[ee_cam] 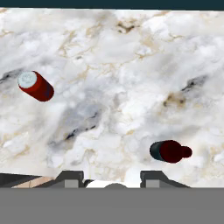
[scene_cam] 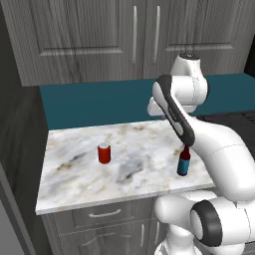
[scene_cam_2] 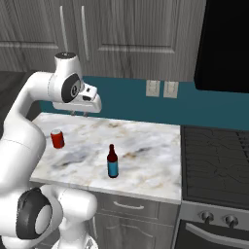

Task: Move the drinks to the dining counter.

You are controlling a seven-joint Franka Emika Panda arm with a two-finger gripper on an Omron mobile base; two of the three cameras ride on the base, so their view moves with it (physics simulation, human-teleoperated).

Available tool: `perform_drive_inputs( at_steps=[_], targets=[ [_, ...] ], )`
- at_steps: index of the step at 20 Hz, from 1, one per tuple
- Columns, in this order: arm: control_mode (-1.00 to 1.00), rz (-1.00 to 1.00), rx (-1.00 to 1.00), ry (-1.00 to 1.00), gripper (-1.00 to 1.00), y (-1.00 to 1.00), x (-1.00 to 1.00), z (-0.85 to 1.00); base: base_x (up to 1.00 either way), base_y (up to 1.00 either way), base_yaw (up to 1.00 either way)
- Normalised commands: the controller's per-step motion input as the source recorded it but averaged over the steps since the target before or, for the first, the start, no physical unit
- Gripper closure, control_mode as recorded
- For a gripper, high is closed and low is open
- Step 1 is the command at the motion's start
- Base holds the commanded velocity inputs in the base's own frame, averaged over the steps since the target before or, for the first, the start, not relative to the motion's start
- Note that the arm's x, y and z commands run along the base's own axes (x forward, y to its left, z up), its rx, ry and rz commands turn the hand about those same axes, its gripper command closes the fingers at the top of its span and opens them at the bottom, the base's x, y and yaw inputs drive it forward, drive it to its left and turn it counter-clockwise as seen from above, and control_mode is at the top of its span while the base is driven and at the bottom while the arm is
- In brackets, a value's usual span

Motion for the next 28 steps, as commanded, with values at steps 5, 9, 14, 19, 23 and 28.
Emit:
perform_drive_inputs(
  at_steps=[5, 9, 14, 19, 23, 28],
  targets=[
    [-1.00, 0.02, 0.00, 0.00, -1.00, -0.06, -0.13, -0.02, 0.00, 0.00, 0.00],
    [-1.00, 0.08, 0.00, -0.01, -1.00, -0.13, -0.39, -0.13, 0.00, 0.00, 0.00],
    [-1.00, 0.10, 0.00, -0.04, -1.00, -0.05, -0.43, -0.13, 0.00, 0.00, 0.00],
    [-1.00, 0.12, 0.00, -0.04, -1.00, -0.10, -0.40, -0.13, 0.00, 0.00, 0.00],
    [-1.00, 0.10, 0.00, -0.02, -1.00, -0.15, -0.30, -0.14, 0.00, 0.00, 0.00],
    [-1.00, 0.12, 0.00, 0.00, -1.00, -0.16, -0.25, -0.10, 0.00, 0.00, 0.00]
  ],
)
